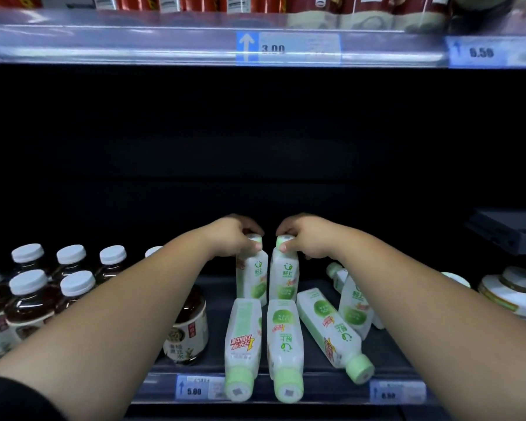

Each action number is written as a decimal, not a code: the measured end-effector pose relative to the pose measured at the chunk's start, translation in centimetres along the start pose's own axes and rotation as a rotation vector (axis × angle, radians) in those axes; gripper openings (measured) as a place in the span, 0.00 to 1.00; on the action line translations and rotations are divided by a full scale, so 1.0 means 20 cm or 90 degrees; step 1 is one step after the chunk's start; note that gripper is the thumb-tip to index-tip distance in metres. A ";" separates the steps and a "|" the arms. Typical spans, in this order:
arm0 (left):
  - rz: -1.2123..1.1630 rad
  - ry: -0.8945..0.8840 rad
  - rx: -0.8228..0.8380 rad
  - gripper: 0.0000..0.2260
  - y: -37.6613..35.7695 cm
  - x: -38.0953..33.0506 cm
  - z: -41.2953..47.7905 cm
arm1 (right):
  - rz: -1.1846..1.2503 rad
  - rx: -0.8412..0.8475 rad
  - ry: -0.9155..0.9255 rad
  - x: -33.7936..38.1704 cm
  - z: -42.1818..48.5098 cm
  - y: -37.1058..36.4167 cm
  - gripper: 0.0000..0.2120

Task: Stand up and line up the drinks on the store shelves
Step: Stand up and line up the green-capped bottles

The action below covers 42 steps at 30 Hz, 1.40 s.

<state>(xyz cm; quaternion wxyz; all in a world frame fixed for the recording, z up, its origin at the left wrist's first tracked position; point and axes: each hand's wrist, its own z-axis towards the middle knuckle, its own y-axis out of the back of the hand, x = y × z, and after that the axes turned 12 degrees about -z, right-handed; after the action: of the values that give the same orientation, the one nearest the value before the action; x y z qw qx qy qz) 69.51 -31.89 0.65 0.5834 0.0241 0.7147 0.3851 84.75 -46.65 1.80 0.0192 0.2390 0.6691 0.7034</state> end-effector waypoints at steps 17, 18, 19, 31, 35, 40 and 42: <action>-0.035 -0.002 0.038 0.13 0.01 0.05 -0.02 | 0.178 0.015 -0.037 0.01 -0.04 -0.07 0.14; -0.019 -0.012 0.030 0.15 0.00 0.05 -0.03 | 0.182 0.009 -0.042 0.02 -0.05 -0.07 0.16; 0.004 -0.025 0.021 0.18 0.00 0.05 -0.03 | 0.186 0.002 -0.044 0.02 -0.06 -0.07 0.17; 0.210 -0.214 -0.047 0.28 -0.02 0.02 -0.43 | 0.166 -0.199 0.040 0.03 -0.41 -0.18 0.20; 0.201 -0.254 -0.049 0.25 -0.14 0.03 -0.72 | 0.105 -0.076 0.112 0.05 -0.61 -0.26 0.16; 0.262 -0.160 0.041 0.22 -0.39 0.12 -0.95 | 0.023 0.016 0.158 0.07 -0.80 -0.38 0.17; 0.286 -0.134 0.042 0.23 -0.45 0.16 -0.99 | -0.007 0.029 0.164 0.09 -0.85 -0.43 0.20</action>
<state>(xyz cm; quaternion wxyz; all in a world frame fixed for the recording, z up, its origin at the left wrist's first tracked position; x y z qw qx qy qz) 55.41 -47.08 -6.72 0.5532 0.2413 0.6389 0.4771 74.46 -60.98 -5.65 -0.0682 0.1433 0.6829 0.7130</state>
